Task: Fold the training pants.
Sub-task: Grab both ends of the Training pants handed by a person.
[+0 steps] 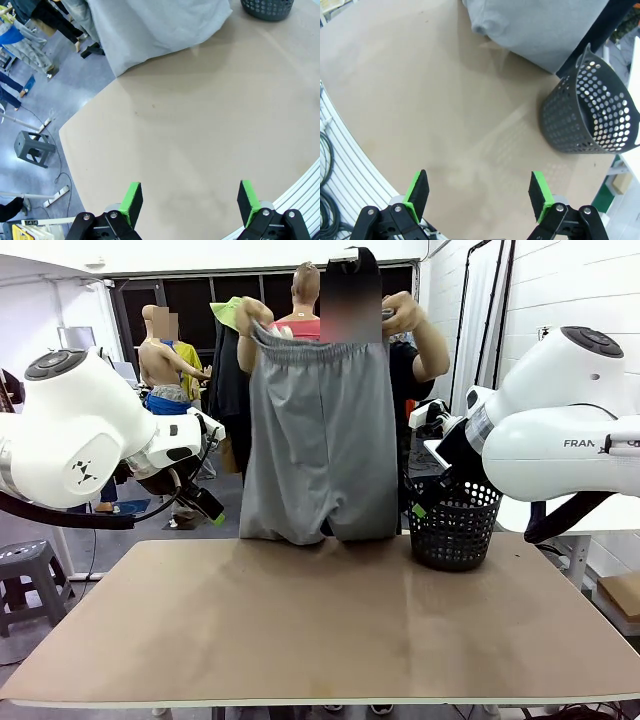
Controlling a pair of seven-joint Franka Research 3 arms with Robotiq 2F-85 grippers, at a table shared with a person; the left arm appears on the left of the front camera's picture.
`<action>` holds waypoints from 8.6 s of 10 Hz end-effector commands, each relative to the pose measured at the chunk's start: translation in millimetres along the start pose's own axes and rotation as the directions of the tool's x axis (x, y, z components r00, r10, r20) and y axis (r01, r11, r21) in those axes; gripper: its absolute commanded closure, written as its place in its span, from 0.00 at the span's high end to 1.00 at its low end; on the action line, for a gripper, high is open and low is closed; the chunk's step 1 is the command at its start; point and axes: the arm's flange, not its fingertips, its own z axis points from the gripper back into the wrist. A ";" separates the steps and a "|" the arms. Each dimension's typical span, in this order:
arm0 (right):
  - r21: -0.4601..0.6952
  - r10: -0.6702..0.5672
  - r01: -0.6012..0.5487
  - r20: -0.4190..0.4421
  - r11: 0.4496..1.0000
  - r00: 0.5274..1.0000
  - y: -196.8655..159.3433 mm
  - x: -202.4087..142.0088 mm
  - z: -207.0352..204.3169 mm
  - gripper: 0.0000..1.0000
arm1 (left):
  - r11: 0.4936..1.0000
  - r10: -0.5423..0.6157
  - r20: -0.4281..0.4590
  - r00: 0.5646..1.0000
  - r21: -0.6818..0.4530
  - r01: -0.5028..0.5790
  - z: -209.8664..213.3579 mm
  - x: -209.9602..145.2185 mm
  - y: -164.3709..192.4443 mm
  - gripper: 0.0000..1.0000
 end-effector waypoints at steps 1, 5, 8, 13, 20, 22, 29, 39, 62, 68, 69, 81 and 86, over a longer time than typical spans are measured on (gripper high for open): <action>0.003 -0.002 0.002 0.005 1.000 1.000 0.1 0.6 -0.6 1.00 | 1.000 -0.008 -0.001 1.000 -0.002 0.008 -0.9 0.0 0.3 1.00; 0.003 -0.002 0.002 0.005 1.000 1.000 0.1 0.6 -0.6 1.00 | 1.000 -0.008 -0.001 1.000 -0.002 0.008 -0.9 0.0 0.3 1.00; 0.003 -0.002 0.002 0.005 1.000 1.000 0.1 0.6 -0.6 1.00 | 1.000 -0.008 -0.001 1.000 -0.002 0.008 -0.9 0.0 0.3 1.00; 0.003 -0.002 0.002 0.005 1.000 1.000 0.1 0.6 -0.6 1.00 | 1.000 -0.008 -0.001 1.000 -0.002 0.008 -0.9 0.0 0.3 1.00; 0.003 -0.002 0.002 0.005 1.000 1.000 0.1 0.6 -0.6 1.00 | 1.000 -0.008 -0.001 1.000 -0.002 0.008 -0.9 0.0 0.3 1.00; 0.003 -0.002 0.002 0.005 1.000 1.000 0.1 0.6 -0.6 1.00 | 1.000 -0.008 -0.001 1.000 -0.002 0.008 -0.9 0.0 0.3 1.00; 0.003 -0.002 0.002 0.005 1.000 1.000 0.1 0.6 -0.6 1.00 | 1.000 -0.008 -0.001 1.000 -0.002 0.008 -0.9 0.0 0.3 1.00; 0.003 -0.002 0.002 0.005 1.000 1.000 0.1 0.6 -0.6 1.00 | 1.000 -0.008 -0.001 1.000 -0.002 0.008 -0.9 0.0 0.3 1.00; 0.003 -0.002 0.002 0.005 1.000 1.000 0.1 0.6 -0.6 1.00 | 1.000 -0.008 -0.001 1.000 -0.002 0.008 -0.9 0.0 0.3 1.00; 0.003 -0.002 0.002 0.005 1.000 1.000 0.1 0.6 -0.6 1.00 | 1.000 -0.008 -0.001 1.000 -0.002 0.008 -0.9 0.0 0.3 1.00; 0.003 -0.002 0.002 0.005 1.000 1.000 0.1 0.6 -0.6 1.00 | 1.000 -0.008 -0.001 1.000 -0.002 0.008 -0.9 0.0 0.3 1.00; 0.003 -0.002 0.002 0.005 1.000 1.000 0.1 0.6 -0.6 1.00 | 1.000 -0.008 -0.001 1.000 -0.002 0.008 -0.9 0.0 0.3 1.00; 0.003 -0.002 0.002 0.005 1.000 1.000 0.1 0.6 -0.6 1.00 | 1.000 -0.008 -0.001 1.000 -0.002 0.008 -0.9 0.0 0.3 1.00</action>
